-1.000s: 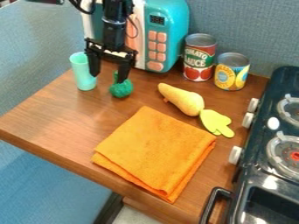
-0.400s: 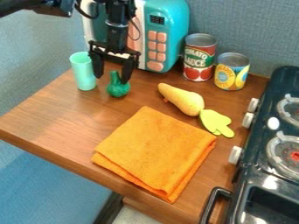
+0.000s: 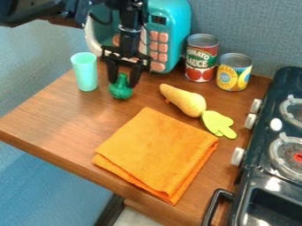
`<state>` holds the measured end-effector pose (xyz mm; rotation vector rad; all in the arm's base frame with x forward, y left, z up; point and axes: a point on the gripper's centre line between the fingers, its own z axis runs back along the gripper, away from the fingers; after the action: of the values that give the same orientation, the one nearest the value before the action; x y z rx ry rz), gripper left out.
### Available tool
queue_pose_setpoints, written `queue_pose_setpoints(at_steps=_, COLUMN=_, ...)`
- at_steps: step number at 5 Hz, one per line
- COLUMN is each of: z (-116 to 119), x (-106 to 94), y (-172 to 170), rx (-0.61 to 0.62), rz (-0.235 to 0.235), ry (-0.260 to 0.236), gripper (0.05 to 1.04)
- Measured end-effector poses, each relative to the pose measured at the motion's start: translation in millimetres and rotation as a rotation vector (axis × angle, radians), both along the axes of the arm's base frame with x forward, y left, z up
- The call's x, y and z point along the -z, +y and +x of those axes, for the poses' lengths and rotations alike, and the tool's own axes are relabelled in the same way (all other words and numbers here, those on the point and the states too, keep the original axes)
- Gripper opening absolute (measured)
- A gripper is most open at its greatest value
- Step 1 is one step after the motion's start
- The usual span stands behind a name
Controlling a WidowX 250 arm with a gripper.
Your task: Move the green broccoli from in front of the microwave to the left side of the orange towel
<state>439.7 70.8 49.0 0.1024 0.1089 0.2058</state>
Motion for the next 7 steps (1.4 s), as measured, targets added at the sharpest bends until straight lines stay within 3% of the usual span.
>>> queue_pose_setpoints(at_steps=1, z=-0.1, x=2.9, y=-4.8, rx=-0.013, rz=0.003, ry=-0.007, gripper=0.462)
queue_pose_setpoints(at_steps=3, z=-15.5, x=-1.2, y=-9.2, rx=0.009, rz=-0.014, ry=0.009, gripper=0.427)
queue_pose_setpoints(at_steps=5, z=-52.7, x=-34.2, y=-8.9, rx=0.029, rz=0.112, ry=0.086, gripper=0.382)
queue_pose_setpoints(at_steps=7, z=-107.9, x=-10.7, y=-24.5, rx=0.047, rz=0.032, ry=0.231, gripper=0.382)
